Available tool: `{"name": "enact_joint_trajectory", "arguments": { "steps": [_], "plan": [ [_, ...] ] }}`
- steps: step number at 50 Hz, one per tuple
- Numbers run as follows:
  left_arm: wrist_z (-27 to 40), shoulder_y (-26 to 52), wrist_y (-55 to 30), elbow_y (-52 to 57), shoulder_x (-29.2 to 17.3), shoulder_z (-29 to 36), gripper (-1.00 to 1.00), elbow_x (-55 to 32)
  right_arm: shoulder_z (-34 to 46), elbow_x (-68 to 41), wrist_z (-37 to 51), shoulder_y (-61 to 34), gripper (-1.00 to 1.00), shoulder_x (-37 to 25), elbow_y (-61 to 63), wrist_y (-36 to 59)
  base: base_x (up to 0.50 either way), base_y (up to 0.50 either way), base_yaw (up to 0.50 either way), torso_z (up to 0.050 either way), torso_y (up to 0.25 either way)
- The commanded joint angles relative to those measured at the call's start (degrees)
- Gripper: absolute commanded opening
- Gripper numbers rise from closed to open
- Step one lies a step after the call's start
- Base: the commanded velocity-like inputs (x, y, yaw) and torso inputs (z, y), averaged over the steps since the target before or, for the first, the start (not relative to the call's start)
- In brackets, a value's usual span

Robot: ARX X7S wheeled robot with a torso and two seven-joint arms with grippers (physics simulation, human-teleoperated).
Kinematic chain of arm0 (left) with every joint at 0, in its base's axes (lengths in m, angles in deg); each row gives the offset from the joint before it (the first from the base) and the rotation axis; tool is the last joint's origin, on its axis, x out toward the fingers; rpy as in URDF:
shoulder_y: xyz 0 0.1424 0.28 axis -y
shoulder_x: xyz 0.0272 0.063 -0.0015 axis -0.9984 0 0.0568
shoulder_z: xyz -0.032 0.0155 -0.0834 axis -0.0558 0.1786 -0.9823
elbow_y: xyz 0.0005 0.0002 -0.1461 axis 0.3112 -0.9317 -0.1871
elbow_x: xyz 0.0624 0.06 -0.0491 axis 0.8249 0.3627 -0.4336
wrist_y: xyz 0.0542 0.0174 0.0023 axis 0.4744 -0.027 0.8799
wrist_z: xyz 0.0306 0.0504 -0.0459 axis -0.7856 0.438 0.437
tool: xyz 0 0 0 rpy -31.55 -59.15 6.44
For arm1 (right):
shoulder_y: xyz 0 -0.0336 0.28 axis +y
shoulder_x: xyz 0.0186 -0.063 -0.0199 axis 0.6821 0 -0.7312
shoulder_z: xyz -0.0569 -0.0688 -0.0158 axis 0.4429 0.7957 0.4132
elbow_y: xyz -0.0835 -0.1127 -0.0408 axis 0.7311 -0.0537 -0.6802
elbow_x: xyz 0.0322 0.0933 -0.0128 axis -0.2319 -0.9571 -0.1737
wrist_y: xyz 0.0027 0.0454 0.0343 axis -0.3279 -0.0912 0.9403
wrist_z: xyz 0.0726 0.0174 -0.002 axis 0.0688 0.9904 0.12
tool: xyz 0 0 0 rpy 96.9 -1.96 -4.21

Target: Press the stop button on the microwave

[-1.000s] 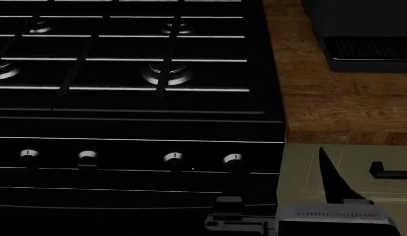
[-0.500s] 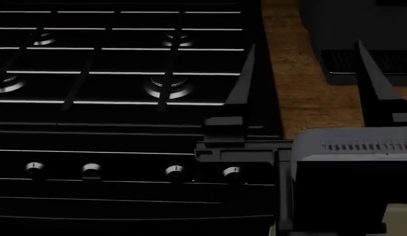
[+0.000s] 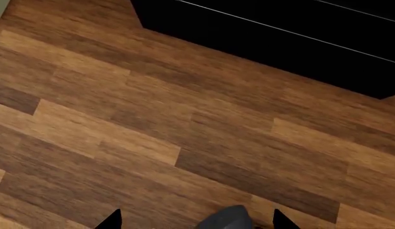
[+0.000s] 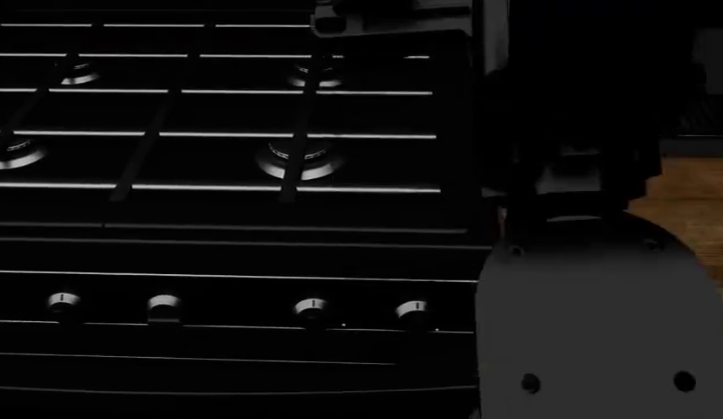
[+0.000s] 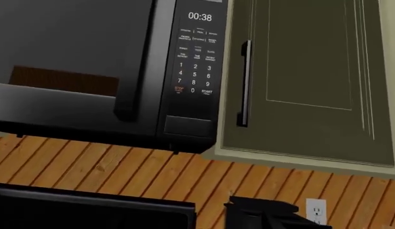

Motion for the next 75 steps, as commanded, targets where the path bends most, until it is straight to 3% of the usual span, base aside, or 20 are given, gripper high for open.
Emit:
{"name": "enact_joint_trajectory", "arguments": {
  "steps": [1,19,31,54,66,75],
  "plan": [
    [-0.1,0.0,-0.1,-0.1,0.0,-0.1,1.00,0.0,-1.3,-7.5,5.0,-12.4,1.00,0.1,-19.0,-4.0,0.00,0.00,0.00,0.050,0.121],
    [-0.1,0.0,-0.1,-0.1,0.0,-0.1,1.00,0.0,-0.2,-16.6,9.4,-30.4,1.00,-0.3,-50.7,-12.9,0.00,0.00,0.00,0.050,0.123],
    [-0.1,0.0,-0.1,-0.1,0.0,-0.1,1.00,0.0,1.2,-18.4,11.5,-37.6,1.00,-0.6,-62.7,-17.9,0.00,0.00,0.00,0.050,0.123],
    [-0.1,0.0,-0.1,-0.1,0.0,-0.1,1.00,0.0,8.8,-23.5,12.6,-57.4,1.00,0.5,-102.6,-40.7,0.00,0.00,0.00,0.050,0.123],
    [-0.1,0.0,-0.1,-0.1,0.0,-0.1,1.00,0.0,12.0,-28.0,14.0,-59.5,1.00,-0.4,-93.6,-35.5,0.03,0.00,0.00,0.050,0.123],
    [-0.1,0.0,-0.1,-0.1,0.0,-0.1,1.00,0.0,12.3,-29.9,13.7,-60.4,1.00,-0.3,-95.9,-37.7,0.50,-0.08,0.00,0.050,0.122]
  ]
}}
